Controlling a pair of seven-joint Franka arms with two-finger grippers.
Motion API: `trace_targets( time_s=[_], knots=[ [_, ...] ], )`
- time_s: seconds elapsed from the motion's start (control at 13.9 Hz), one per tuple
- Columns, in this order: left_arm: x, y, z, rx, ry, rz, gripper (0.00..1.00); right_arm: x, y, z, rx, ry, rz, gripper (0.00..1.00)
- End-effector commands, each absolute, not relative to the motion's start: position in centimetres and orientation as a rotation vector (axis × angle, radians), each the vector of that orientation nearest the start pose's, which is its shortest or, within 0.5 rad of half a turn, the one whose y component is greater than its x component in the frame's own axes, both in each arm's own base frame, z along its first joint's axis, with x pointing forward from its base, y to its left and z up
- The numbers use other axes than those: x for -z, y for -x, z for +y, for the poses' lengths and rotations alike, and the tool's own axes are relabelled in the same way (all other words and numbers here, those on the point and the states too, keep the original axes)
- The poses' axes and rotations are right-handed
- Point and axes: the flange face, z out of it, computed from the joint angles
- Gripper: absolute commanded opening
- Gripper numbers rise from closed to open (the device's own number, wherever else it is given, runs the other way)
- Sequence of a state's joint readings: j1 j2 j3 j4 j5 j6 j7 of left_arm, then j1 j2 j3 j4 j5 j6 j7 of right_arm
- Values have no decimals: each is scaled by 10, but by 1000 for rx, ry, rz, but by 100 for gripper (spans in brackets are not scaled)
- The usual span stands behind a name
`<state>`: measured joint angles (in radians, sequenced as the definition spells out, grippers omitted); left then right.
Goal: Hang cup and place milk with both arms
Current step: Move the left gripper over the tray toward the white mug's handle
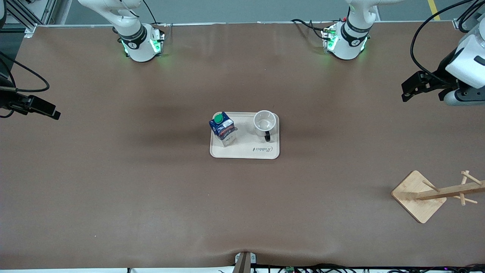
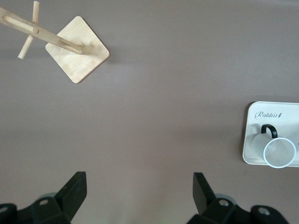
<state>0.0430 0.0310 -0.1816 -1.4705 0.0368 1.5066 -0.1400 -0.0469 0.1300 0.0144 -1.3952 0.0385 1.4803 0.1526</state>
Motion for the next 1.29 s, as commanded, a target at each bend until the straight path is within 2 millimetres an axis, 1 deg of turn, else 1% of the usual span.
trace_targets(
  time_s=[0.0, 0.14, 0.22, 0.29, 0.36, 0.5, 0.57, 0.65, 0.72, 0.79, 0.93, 1.01, 1.08, 1.15, 1.22],
  knots=[
    [-652, -551, -70, 6, 3128, 7, 100, -629, -564, -18, -51, 3099, 289, 100],
    [-652, -551, -73, 7, 3124, -8, 100, -628, -542, -18, 0, 3099, 291, 100],
    [-651, -551, -77, 6, 3120, 4, 100, -624, -540, -19, 21, 3099, 294, 100],
    [-645, -554, -82, -10, 3119, 6, 100, -627, -543, -25, 46, 3106, 309, 100],
    [-636, -556, -89, -34, 3121, 14, 100, -623, -545, -34, 33, 3109, 333, 100],
    [-613, -556, -114, -88, 3119, 54, 100, -621, -544, -38, 9, 3109, 345, 100],
    [-601, -554, -127, -94, 3117, 60, 100, -618, -545, -39, 2, 3108, 352, 100],
    [-588, -552, -144, -93, 3117, 45, 100, -617, -546, -40, -1, 3106, 369, 100],
    [-576, -550, -158, -94, 3116, -4, 100, -616, -546, -42, -6, 3106, 374, 100],
    [-557, -545, -172, -111, 3112, -17, 100, -615, -547, -42, -8, 3105, 376, 100],
    [-522, -524, -206, -35, 3115, 58, 100, -613, -549, -42, -8, 3104, 376, 100],
    [-502, -518, -217, -26, 3115, 37, 100, -613, -549, -42, -8, 3104, 376, 100],
    [-483, -511, -233, -30, 3118, -2, 100, -612, -550, -42, -11, 3102, 376, 100],
    [-463, -502, -256, -18, 3130, -41, 100, -612, -551, -43, -13, 3102, 381, 100],
    [-443, -497, -271, -12, 3144, -96, 100, -609, -552, -44, -20, 3102, 383, 100]
  ],
)
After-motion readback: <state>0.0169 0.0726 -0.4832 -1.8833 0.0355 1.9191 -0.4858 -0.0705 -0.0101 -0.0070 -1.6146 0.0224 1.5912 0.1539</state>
